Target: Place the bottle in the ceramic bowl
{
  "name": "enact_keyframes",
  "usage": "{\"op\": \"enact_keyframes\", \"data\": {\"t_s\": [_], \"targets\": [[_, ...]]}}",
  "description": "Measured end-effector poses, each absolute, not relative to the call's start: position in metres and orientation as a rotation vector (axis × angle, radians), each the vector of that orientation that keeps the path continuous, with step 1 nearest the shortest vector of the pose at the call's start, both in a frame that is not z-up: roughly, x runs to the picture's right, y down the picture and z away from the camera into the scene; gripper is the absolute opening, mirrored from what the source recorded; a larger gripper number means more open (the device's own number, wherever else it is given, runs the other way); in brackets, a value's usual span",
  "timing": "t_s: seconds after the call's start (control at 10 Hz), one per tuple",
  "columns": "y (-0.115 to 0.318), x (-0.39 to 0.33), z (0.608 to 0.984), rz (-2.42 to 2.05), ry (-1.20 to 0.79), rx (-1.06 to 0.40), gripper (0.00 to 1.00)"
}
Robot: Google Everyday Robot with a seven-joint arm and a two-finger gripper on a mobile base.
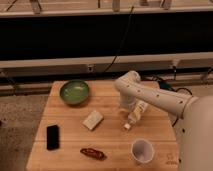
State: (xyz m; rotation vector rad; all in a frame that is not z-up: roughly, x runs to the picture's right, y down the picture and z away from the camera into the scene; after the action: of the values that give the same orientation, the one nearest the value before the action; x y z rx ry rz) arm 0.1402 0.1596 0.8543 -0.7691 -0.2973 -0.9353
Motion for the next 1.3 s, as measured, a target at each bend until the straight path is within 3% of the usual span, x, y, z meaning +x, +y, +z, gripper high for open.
{"op": "enact_keyframes", "data": {"t_s": [1.3], "targets": [[0.156, 0.1378, 0.8602, -0.946, -0.32, -0.784, 0.8]]}}
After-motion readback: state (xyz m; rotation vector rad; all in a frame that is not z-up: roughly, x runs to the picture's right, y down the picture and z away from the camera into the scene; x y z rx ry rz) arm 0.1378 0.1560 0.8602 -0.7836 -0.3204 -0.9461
